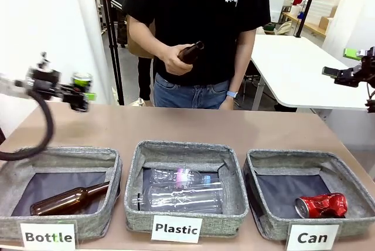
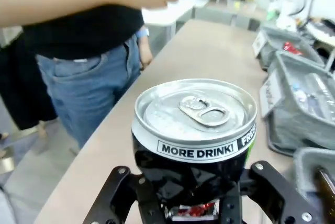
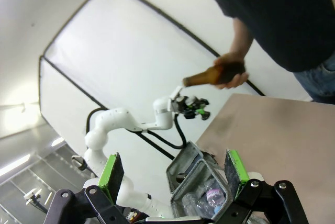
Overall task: Sort the can waste into the basket.
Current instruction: Pick up the can waste from the table and place it in the right Fabric basket.
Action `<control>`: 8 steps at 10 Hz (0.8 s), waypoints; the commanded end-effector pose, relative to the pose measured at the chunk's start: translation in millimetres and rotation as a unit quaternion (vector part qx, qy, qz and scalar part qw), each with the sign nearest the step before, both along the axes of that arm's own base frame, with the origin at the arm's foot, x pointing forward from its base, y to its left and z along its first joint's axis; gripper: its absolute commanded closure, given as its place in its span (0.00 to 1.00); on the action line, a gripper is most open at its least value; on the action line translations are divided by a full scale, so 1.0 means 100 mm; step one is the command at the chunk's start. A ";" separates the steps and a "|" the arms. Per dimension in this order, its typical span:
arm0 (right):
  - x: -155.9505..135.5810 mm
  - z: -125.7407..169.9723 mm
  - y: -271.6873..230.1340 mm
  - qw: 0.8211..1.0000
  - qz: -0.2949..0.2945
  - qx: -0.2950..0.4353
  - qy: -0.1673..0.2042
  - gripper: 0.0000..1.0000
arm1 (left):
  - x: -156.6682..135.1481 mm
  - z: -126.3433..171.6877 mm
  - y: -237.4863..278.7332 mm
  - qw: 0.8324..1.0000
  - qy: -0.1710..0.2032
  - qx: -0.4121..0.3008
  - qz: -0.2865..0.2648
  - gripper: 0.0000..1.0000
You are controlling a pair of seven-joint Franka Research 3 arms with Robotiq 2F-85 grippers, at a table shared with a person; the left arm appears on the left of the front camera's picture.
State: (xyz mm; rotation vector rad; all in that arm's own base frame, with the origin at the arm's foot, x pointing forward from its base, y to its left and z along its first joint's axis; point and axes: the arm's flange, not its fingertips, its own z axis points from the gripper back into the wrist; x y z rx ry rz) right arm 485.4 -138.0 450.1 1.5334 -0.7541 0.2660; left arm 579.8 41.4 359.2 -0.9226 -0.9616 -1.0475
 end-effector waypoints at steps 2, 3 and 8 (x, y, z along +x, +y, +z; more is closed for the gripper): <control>-0.02 0.02 -0.01 1.000 0.005 0.000 -0.006 0.00 | -0.65 0.60 0.77 0.999 0.048 0.018 -0.008 1.00; -0.02 0.02 -0.01 1.000 0.005 0.000 -0.006 0.00 | -0.93 0.73 1.06 0.999 0.046 0.006 -0.016 1.00; -0.02 0.02 -0.01 1.000 0.005 0.000 -0.006 0.00 | -2.23 1.16 2.52 0.989 -0.035 -0.034 0.139 1.00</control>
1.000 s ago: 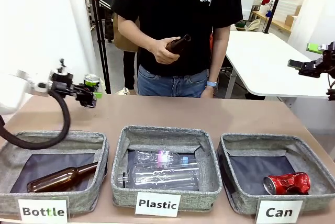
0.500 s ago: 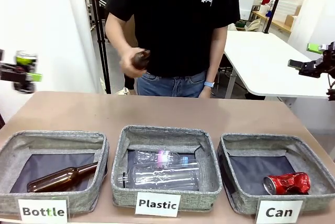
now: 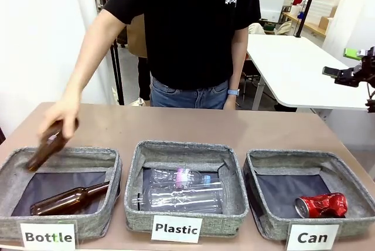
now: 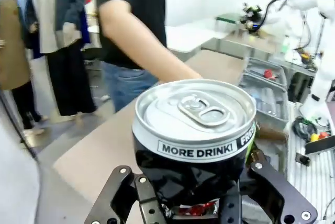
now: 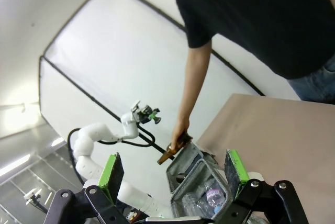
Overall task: Sort the can waste into the basket.
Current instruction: Pick up the can waste from the table and place it in the right Fabric basket.
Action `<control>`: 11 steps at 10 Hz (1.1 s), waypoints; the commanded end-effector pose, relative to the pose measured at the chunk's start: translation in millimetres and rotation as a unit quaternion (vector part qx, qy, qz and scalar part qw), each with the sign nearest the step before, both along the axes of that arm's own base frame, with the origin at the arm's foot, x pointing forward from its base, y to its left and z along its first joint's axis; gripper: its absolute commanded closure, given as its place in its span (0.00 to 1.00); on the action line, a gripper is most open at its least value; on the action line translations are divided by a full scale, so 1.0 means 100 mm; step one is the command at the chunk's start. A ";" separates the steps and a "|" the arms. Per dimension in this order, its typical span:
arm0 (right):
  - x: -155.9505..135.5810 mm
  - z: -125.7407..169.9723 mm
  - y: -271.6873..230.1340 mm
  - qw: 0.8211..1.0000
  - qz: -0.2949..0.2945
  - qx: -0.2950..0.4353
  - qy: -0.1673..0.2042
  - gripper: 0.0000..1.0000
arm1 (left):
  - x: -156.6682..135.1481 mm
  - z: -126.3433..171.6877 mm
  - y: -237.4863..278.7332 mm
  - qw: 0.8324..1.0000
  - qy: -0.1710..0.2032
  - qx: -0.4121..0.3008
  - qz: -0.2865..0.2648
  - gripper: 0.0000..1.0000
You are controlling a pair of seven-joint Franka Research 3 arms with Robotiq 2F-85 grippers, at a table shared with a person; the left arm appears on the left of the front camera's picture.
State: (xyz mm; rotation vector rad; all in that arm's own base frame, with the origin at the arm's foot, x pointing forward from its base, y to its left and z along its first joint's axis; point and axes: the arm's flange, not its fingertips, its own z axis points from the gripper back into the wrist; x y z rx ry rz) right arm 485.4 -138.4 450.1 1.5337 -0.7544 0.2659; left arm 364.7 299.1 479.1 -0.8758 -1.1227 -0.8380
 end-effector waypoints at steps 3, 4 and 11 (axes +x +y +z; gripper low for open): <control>-0.02 0.02 0.00 1.000 0.005 -0.001 -0.006 0.00 | -0.37 -0.11 0.12 0.994 -0.019 0.000 0.109 1.00; -0.02 0.02 0.00 1.000 0.005 -0.001 -0.006 0.00 | -0.38 -0.17 0.06 0.992 -0.017 0.004 0.122 1.00; -0.02 0.02 0.00 1.000 0.005 -0.001 -0.006 0.00 | 0.05 -0.14 -0.56 0.997 0.013 0.031 0.074 1.00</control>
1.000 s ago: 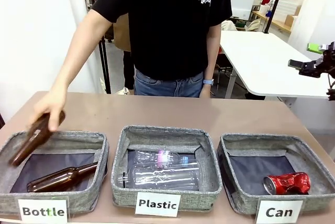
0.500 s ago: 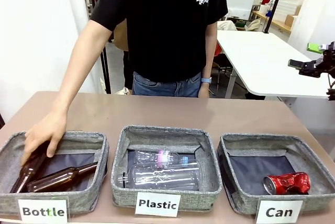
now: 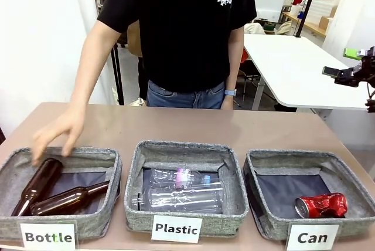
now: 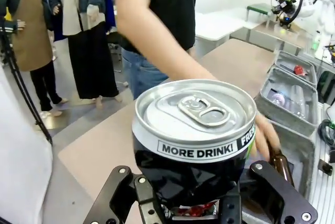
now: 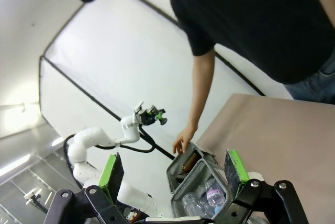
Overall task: Sort the can waste into the basket.
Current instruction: Pick up the can waste from the table and place it in the right Fabric basket.
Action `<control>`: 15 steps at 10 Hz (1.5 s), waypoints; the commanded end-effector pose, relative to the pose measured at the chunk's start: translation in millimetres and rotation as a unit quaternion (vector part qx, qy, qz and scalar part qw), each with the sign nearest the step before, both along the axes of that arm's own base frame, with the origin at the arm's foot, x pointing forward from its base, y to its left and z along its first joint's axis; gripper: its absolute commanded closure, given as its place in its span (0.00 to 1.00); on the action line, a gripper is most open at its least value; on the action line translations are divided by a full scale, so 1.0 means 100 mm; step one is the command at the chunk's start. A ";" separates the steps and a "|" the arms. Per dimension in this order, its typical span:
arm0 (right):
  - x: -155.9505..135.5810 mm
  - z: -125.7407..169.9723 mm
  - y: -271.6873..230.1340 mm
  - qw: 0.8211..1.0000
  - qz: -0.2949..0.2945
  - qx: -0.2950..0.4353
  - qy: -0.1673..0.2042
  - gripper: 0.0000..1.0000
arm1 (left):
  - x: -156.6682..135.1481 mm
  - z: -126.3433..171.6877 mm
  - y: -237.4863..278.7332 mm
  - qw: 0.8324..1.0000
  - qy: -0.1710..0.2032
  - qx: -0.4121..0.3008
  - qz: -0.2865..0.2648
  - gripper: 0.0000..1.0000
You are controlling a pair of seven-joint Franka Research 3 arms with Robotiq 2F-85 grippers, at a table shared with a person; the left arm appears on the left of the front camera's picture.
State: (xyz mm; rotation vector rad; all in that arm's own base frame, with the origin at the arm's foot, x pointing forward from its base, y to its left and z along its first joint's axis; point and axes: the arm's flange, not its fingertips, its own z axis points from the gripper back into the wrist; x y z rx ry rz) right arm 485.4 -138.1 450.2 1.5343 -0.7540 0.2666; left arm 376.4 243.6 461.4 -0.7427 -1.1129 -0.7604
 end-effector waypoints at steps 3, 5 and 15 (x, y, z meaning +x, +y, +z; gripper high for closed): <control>-0.02 0.02 -0.01 1.000 0.005 -0.001 -0.006 0.00 | 0.03 -0.02 -0.08 1.000 0.022 -0.014 -0.017 1.00; -0.02 0.02 -0.01 1.000 0.005 -0.001 -0.006 0.00 | 0.37 -0.03 -0.47 0.996 0.036 -0.076 -0.035 1.00; -0.02 0.02 -0.01 1.000 0.005 -0.001 -0.006 0.00 | 1.30 -0.33 -3.34 0.979 0.192 -0.047 -0.051 1.00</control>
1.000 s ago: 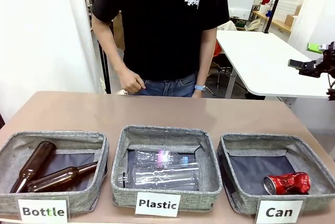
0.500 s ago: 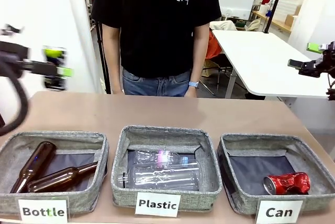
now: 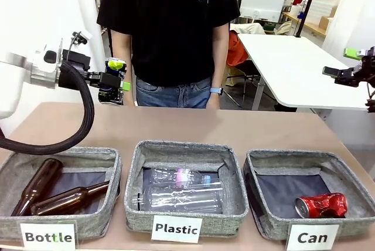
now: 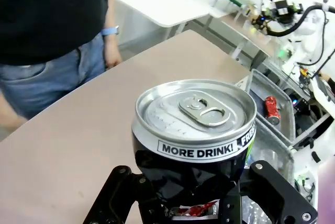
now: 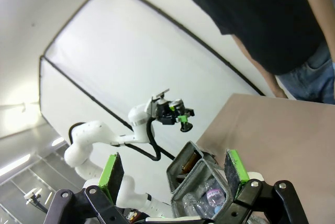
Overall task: Sort the can waste into the basket.
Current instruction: Pick up the can waste from the table and place it in the right Fabric basket.
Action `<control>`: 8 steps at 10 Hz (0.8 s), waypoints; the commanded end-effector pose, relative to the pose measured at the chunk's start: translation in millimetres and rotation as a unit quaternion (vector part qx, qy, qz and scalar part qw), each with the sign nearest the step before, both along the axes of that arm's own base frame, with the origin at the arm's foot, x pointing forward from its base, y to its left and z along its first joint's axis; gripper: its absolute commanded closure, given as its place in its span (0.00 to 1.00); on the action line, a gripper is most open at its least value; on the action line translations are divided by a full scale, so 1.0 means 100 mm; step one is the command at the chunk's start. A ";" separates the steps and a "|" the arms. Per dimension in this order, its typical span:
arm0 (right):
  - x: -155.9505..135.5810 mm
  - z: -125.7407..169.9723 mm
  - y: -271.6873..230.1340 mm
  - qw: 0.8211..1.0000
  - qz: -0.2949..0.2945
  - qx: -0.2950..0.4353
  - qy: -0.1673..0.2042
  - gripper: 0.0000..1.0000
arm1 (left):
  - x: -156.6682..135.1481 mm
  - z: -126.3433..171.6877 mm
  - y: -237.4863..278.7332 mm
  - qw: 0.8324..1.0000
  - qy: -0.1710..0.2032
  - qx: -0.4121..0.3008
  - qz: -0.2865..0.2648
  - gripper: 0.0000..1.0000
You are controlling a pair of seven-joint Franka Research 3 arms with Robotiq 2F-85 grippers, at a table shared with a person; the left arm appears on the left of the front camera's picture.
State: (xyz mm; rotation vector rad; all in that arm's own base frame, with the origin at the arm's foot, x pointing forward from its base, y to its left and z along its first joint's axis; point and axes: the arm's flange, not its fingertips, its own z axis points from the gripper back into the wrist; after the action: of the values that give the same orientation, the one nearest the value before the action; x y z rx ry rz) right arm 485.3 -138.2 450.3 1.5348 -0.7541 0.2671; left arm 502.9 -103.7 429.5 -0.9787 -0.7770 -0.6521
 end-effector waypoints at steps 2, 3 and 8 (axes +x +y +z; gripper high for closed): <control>-0.02 0.01 -0.01 1.000 0.005 -0.001 -0.005 0.00 | -0.03 0.04 -0.09 1.000 -0.005 -0.004 -0.014 1.00; -0.02 0.01 -0.01 1.000 0.005 -0.001 -0.005 0.00 | -0.03 0.04 -0.09 1.000 -0.005 -0.004 -0.014 1.00; -0.09 0.13 0.02 1.000 0.026 0.000 0.009 0.00 | -0.47 0.02 -0.70 0.999 0.004 -0.021 -0.031 1.00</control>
State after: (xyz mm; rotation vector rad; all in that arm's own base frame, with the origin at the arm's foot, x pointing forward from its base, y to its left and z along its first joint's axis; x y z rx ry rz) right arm 483.9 -136.9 452.0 1.5397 -0.7445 0.2773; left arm 485.5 -137.5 426.9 -1.0216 -0.7552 -0.6752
